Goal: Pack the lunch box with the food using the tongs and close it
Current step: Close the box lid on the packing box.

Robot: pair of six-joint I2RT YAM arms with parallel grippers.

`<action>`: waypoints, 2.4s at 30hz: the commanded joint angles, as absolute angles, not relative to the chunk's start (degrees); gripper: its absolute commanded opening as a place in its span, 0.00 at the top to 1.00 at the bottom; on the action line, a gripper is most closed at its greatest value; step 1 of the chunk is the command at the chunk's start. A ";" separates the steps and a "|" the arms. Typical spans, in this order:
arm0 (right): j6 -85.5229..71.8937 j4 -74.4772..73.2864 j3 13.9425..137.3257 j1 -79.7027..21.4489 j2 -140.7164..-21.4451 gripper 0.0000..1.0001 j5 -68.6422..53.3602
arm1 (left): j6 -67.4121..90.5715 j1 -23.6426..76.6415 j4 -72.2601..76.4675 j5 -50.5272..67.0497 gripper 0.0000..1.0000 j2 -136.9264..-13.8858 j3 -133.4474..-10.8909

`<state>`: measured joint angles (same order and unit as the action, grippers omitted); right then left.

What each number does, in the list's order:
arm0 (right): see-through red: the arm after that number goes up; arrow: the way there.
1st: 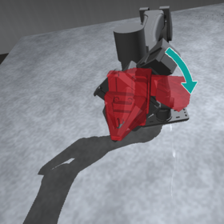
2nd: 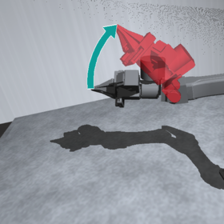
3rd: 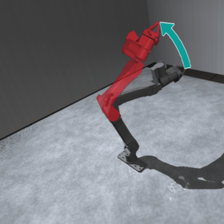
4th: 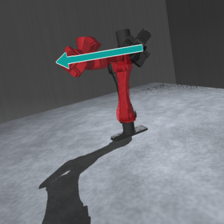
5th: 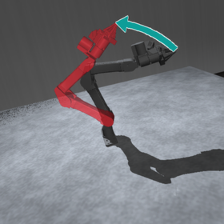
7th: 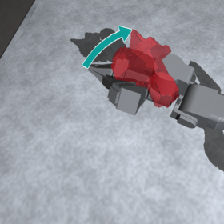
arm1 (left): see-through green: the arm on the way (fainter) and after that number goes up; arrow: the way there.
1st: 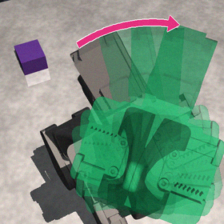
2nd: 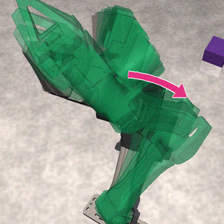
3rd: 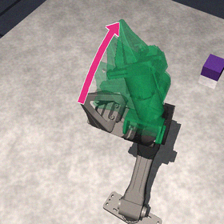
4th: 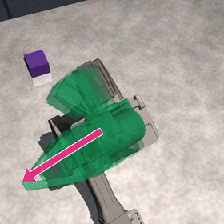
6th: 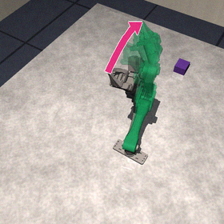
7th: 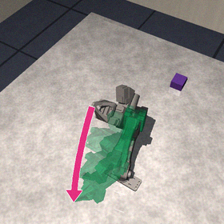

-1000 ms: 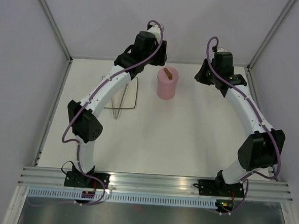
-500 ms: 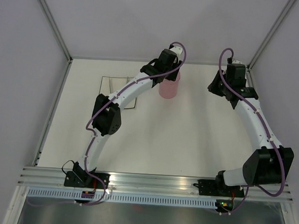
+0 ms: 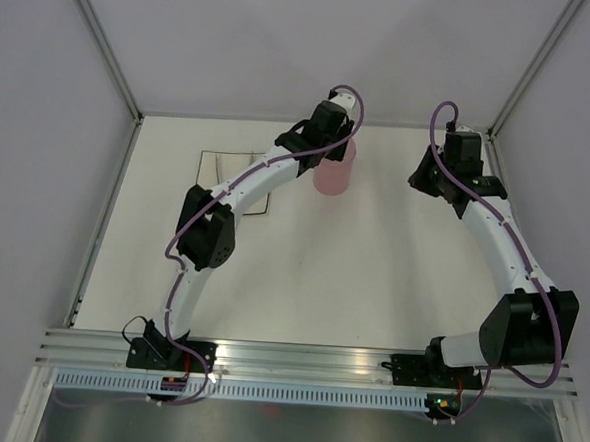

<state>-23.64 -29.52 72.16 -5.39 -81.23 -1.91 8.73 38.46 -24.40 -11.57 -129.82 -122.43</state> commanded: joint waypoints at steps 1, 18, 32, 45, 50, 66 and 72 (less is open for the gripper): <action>-24.87 -28.04 69.71 -5.10 -79.37 0.71 -2.73 | 12.21 39.99 -37.88 -13.44 0.56 -130.70 -114.36; -26.37 -27.42 62.05 -5.10 -74.00 0.73 -4.21 | 19.42 49.04 -37.88 -13.10 0.64 -114.18 -88.52; -23.73 -21.00 83.13 -9.49 -87.79 0.76 -13.80 | 26.02 51.42 -34.98 -15.38 0.61 -89.06 -76.82; -21.71 -24.52 96.17 -20.21 -109.24 0.83 -4.58 | 27.86 38.07 -30.85 -10.20 0.16 -76.74 -70.58; -22.94 -21.10 86.93 -20.57 -109.86 0.87 -0.79 | 26.72 34.02 -30.15 -9.58 0.14 -73.92 -67.85; -21.10 -28.28 101.47 -19.52 -99.67 0.33 -2.79 | 24.53 28.48 -29.44 -10.28 0.04 -73.04 -72.85; -21.98 -28.13 104.77 -13.54 -89.68 0.03 -9.14 | 20.23 22.86 -29.44 -8.79 0.01 -68.47 -77.77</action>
<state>-22.11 -27.44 101.97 -16.97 -99.18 -6.09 24.21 24.91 -31.57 -9.89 -73.25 -73.01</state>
